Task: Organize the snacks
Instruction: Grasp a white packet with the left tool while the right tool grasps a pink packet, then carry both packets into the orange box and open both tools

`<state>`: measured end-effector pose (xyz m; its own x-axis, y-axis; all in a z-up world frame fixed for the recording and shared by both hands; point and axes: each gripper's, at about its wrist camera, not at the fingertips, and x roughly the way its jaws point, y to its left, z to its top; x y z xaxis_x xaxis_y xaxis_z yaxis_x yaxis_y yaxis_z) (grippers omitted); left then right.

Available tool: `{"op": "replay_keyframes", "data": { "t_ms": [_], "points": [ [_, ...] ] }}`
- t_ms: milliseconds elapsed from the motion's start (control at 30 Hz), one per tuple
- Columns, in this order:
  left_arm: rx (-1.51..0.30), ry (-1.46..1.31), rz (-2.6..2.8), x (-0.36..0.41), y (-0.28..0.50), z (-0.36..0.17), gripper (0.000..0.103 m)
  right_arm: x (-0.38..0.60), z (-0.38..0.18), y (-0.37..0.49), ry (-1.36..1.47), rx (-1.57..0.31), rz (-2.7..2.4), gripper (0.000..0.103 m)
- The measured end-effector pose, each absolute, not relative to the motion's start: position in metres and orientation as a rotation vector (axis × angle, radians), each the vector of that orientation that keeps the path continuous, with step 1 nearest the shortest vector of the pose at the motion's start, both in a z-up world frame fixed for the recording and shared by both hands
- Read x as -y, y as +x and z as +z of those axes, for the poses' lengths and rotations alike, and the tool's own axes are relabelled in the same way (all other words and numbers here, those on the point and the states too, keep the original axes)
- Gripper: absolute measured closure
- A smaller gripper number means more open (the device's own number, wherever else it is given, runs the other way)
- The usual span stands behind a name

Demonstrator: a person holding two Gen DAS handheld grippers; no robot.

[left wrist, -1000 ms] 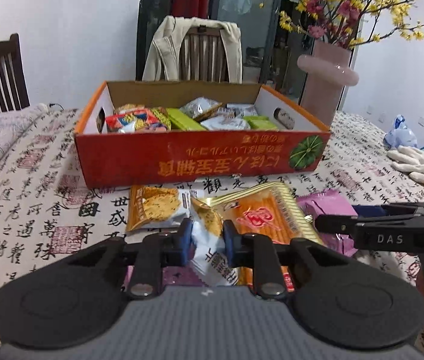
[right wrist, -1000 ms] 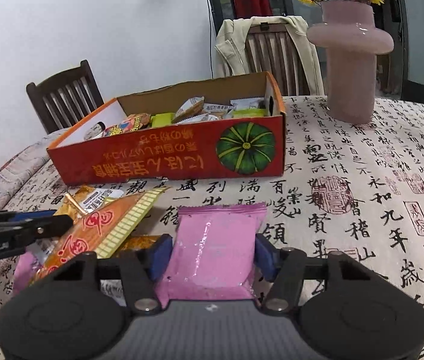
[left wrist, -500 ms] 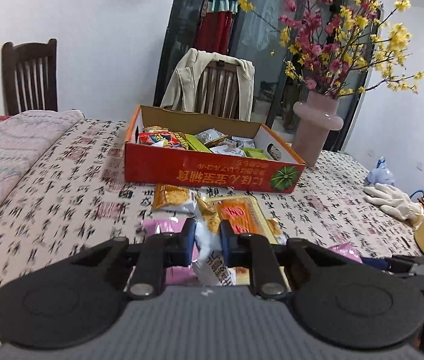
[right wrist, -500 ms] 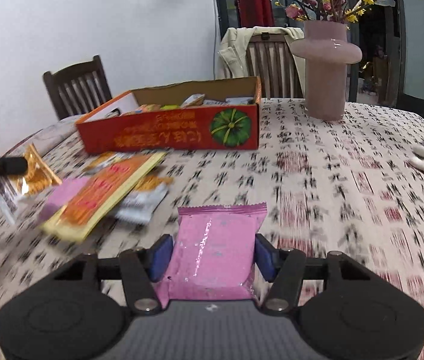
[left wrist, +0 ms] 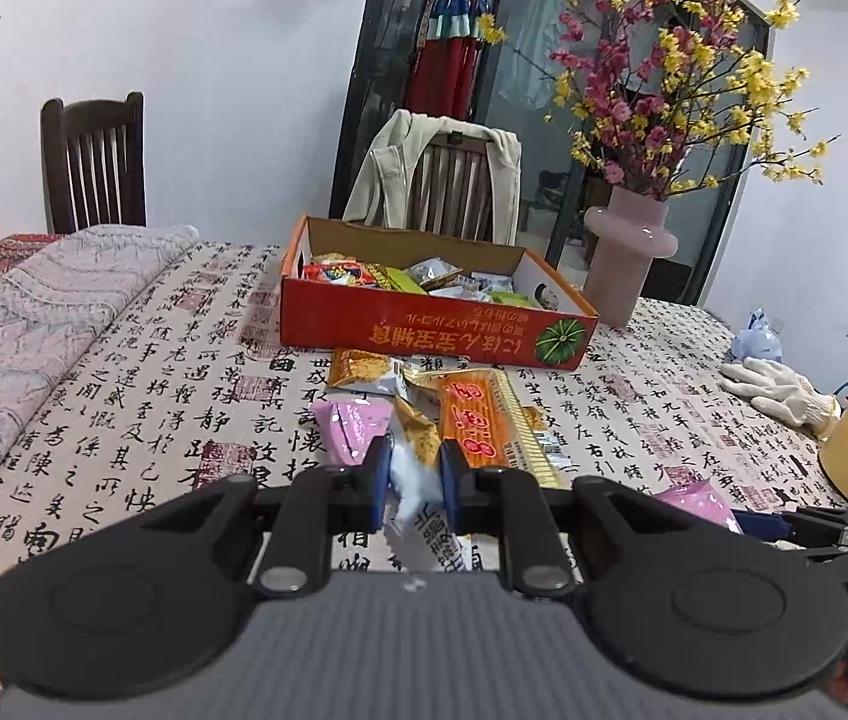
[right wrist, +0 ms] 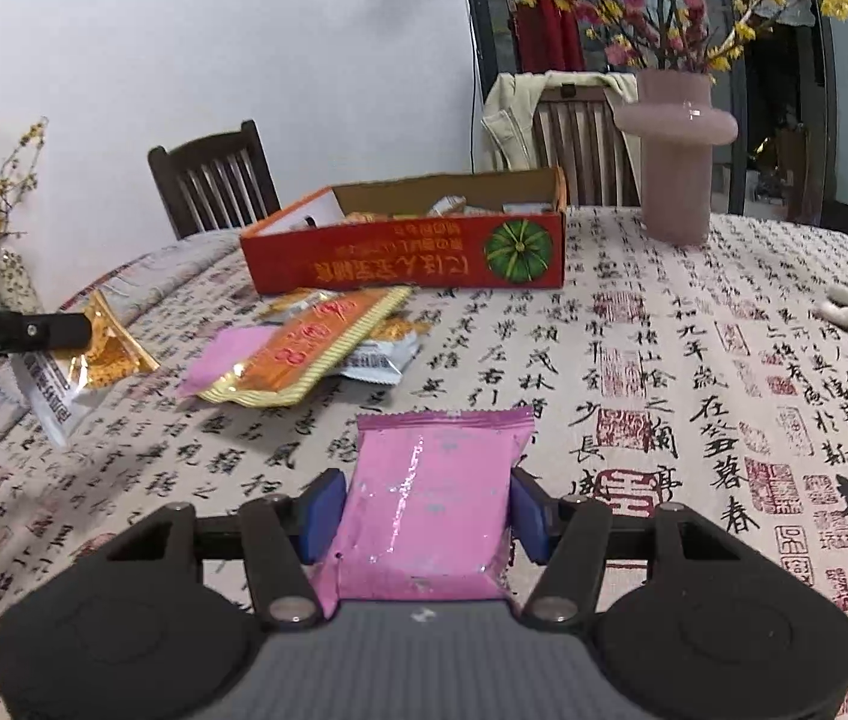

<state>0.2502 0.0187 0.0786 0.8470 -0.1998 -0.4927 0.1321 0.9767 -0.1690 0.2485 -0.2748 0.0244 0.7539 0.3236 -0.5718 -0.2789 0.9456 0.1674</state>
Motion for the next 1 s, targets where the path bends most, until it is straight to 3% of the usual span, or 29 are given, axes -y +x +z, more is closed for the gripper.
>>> {"op": "replay_keyframes", "data": {
  "t_ms": [500,800,1000],
  "points": [
    [-0.452,-0.089,-0.217,-0.027,0.267,0.120,0.085,0.277,0.062,0.263,0.179,-0.599,0.413,0.045],
    [-0.356,-0.074,-0.277,-0.024,0.377,0.169,0.085,0.261,0.130,0.347,0.108,-0.468,0.440,0.045],
    [-0.355,-0.139,-0.250,-0.012,0.470,0.161,0.085,0.247,0.146,0.436,0.088,-0.452,0.424,0.045]
  ]
}}
